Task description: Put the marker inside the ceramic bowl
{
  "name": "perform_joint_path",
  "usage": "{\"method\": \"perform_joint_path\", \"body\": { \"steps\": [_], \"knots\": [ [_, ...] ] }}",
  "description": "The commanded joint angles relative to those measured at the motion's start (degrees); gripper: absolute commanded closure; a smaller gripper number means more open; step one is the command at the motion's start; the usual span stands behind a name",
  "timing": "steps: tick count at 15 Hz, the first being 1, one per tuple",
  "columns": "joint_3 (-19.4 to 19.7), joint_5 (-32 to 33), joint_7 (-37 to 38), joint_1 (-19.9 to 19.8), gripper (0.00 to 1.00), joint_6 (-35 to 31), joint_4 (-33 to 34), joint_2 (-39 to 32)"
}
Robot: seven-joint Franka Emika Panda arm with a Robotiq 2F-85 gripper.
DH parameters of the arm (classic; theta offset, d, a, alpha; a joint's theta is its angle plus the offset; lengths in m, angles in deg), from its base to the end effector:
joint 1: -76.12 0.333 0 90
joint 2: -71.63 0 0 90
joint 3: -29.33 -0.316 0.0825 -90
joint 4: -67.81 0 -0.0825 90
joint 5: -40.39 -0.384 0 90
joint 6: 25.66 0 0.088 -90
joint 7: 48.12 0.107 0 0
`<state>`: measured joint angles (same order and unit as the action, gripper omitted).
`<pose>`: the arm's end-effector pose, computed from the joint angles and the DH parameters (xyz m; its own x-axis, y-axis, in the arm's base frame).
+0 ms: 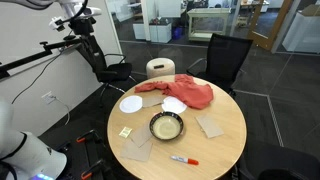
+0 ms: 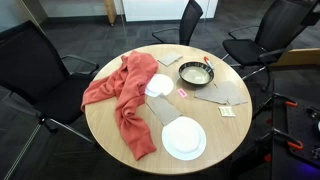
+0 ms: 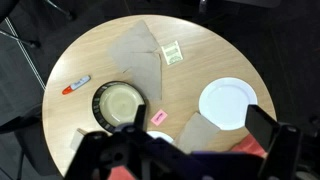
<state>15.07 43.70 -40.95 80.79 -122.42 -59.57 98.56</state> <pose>0.3825 0.1393 0.5455 0.9825 0.1777 -0.0558 0.1849 -0.9669 0.1760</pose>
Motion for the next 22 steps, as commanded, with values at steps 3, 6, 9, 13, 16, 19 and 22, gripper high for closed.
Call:
{"method": "perform_joint_path", "body": {
  "steps": [3, 6, 9, 13, 16, 19, 22],
  "knots": [
    [1.1, 0.5, 0.5, 1.4, 0.0, 0.2, 0.2, -0.2],
    [1.1, 0.5, 0.5, 1.4, 0.0, 0.2, 0.2, -0.2],
    [1.1, 0.5, 0.5, 1.4, 0.0, 0.2, 0.2, -0.2],
    [2.6, 0.9, 1.1, 0.2, 0.0, 0.6, -0.3, -0.1],
    [6.1, 1.1, 1.2, -1.9, 0.0, -0.1, -1.1, -0.9],
    [9.7, 1.1, 2.0, -4.7, 0.0, -1.7, -1.3, -2.7],
    [12.1, 2.1, 5.3, -7.9, 0.0, -6.3, -1.8, -5.1]
  ]
}}
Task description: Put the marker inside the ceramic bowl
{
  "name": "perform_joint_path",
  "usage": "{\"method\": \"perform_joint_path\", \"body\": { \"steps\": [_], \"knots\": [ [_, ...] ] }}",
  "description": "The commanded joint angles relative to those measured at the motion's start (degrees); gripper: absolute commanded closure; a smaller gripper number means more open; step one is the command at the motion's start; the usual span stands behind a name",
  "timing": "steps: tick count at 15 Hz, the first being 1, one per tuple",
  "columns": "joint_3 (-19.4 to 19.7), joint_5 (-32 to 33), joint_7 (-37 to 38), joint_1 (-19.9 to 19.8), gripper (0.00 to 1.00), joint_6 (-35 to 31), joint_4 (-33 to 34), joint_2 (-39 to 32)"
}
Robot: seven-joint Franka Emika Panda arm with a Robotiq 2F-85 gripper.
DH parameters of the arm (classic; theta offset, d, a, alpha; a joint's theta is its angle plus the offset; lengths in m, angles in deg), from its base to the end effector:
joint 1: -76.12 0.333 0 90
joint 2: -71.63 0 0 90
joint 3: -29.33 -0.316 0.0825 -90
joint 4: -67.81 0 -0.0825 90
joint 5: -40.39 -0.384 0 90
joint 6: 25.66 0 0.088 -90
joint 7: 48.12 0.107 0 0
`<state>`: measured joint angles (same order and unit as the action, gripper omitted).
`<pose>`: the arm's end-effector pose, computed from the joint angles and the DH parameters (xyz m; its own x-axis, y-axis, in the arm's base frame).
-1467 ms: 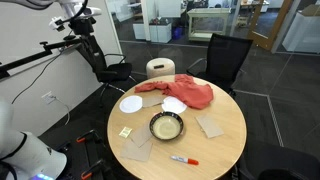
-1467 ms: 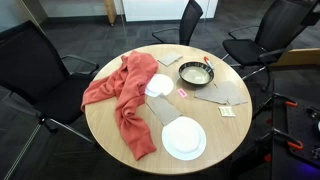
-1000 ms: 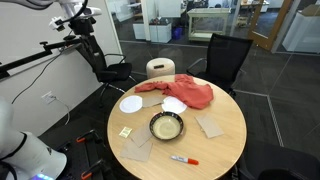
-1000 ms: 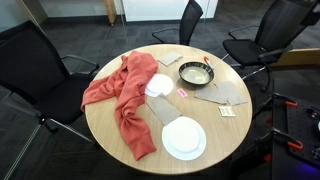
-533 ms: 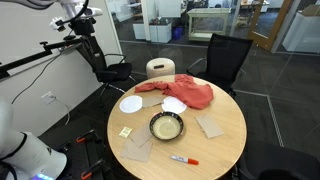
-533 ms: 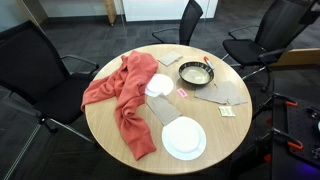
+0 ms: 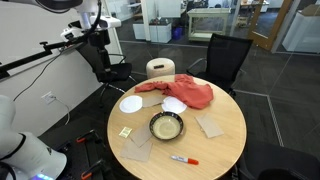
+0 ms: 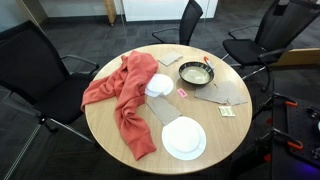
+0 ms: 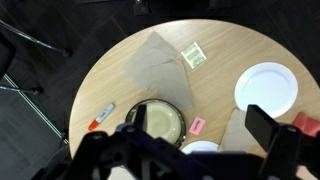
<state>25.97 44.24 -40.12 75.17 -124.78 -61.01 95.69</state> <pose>0.4159 0.0137 0.5220 0.9919 -0.0938 -0.0862 -0.0849 -0.9912 0.1017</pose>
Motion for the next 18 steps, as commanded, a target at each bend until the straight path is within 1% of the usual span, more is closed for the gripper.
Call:
{"method": "perform_joint_path", "body": {
  "steps": [1, 3, 6, 9, 12, 13, 15, 18],
  "knots": [
    [1.7, 2.0, 6.5, -3.3, 0.0, -6.7, -0.9, -3.2],
    [2.3, 3.3, 10.4, -5.0, 0.0, -11.3, -1.6, -5.0],
    [2.3, 6.9, 18.3, -7.3, 0.0, -18.4, -3.0, -7.7],
    [2.4, 11.0, 25.3, -8.7, 0.0, -23.0, -3.8, -10.5],
    [2.7, 15.4, 31.6, -9.4, 0.0, -25.1, -4.1, -13.0],
    [3.3, 13.2, 28.0, -8.3, 0.0, -23.5, -3.7, -12.1],
    [3.5, 14.2, 29.8, -8.4, 0.0, -24.0, -3.8, -13.3],
    [3.5, 14.3, 30.0, -8.4, 0.0, -24.1, -3.8, -13.5]
  ]
}}
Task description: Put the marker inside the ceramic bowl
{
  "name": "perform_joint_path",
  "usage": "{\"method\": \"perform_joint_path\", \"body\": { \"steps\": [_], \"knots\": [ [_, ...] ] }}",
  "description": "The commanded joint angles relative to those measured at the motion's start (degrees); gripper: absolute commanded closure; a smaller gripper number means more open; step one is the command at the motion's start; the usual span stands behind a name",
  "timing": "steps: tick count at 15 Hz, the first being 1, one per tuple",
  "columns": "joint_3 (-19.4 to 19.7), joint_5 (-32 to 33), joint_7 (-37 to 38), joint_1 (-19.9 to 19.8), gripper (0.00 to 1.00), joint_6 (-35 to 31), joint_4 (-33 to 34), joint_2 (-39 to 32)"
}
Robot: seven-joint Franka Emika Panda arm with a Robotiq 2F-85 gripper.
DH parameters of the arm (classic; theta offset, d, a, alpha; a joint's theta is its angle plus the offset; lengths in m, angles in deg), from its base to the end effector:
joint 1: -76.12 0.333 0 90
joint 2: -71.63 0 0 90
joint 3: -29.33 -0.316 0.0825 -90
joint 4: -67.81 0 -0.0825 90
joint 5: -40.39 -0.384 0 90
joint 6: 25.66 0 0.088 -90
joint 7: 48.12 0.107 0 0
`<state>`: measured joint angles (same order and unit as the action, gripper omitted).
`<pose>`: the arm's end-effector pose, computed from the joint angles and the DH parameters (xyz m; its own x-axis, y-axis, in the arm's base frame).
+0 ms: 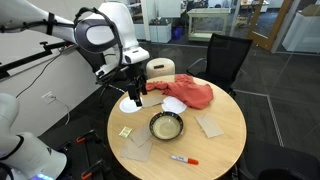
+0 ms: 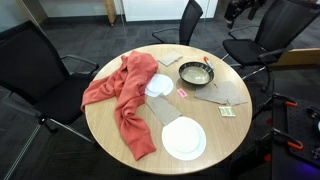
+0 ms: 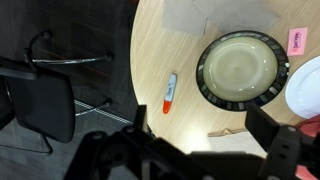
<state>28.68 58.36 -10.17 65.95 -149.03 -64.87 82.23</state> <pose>0.4749 -0.0924 0.4215 0.7911 -0.5900 0.1615 -0.6117 -0.7633 0.2081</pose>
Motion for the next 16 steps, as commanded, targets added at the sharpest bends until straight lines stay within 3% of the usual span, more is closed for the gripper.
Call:
{"method": "perform_joint_path", "body": {
  "steps": [1, 5, 9, 16],
  "knots": [
    [0.8, 0.1, 0.1, 0.8, 0.0, 0.2, 0.1, 0.0],
    [2.6, 1.4, 4.3, -1.1, 0.0, -2.2, 0.8, -1.9],
    [6.8, 0.9, 4.8, -3.0, 0.0, -9.9, 0.4, -4.7],
    [11.4, -0.7, 10.8, -3.0, 0.0, -20.1, 4.3, -18.0]
  ]
}}
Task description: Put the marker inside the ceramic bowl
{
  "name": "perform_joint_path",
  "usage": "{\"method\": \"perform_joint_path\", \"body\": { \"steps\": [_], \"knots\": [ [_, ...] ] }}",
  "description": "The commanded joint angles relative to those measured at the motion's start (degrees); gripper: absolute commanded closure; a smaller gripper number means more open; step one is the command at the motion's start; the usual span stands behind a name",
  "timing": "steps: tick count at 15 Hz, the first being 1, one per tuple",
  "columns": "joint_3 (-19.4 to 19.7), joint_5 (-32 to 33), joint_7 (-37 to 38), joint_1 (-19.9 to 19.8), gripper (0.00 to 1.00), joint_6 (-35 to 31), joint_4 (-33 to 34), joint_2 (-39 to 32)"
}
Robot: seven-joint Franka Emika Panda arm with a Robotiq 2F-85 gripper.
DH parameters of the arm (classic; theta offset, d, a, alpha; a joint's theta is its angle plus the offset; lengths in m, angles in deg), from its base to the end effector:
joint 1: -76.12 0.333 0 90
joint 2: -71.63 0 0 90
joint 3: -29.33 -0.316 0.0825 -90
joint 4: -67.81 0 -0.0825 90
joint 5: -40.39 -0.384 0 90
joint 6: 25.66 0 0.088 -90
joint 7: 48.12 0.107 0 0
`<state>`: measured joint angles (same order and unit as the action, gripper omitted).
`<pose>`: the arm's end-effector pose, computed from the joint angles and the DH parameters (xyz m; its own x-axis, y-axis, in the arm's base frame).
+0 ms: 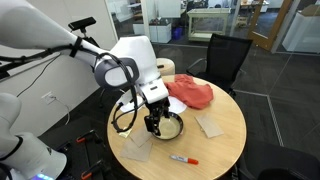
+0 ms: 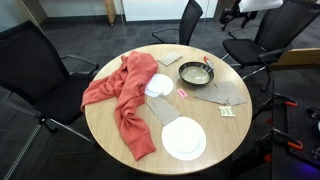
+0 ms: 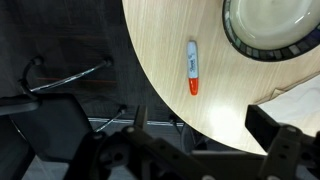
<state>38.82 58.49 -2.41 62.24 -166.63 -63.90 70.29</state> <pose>0.4854 -0.2093 0.3514 0.5547 -0.7963 0.2413 -0.8293 -0.5526 0.0831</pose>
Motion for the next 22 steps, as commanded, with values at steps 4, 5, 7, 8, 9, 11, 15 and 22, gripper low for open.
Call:
{"method": "perform_joint_path", "body": {
  "steps": [4, 5, 7, 8, 9, 11, 15, 22],
  "knots": [
    [3.2, -4.3, 2.5, 1.8, 0.0, -6.3, 6.4, -13.6],
    [3.7, -5.3, 2.1, 2.0, 0.0, -6.9, 7.3, -15.3],
    [4.3, -7.9, 1.0, 2.3, 0.0, -7.3, 9.0, -18.4],
    [4.4, -9.5, 0.2, 2.3, 0.0, -7.2, 10.0, -20.1],
    [4.7, -10.3, 0.2, 2.5, 0.0, -6.5, 11.0, -21.7],
    [5.3, -11.4, 0.1, 2.9, 0.0, -6.0, 12.8, -24.5],
    [6.4, -12.9, 0.0, 3.9, 0.0, -5.8, 12.6, -26.1],
    [6.1, -15.6, -0.9, 3.3, 0.0, -10.4, 14.6, -29.2]
  ]
}}
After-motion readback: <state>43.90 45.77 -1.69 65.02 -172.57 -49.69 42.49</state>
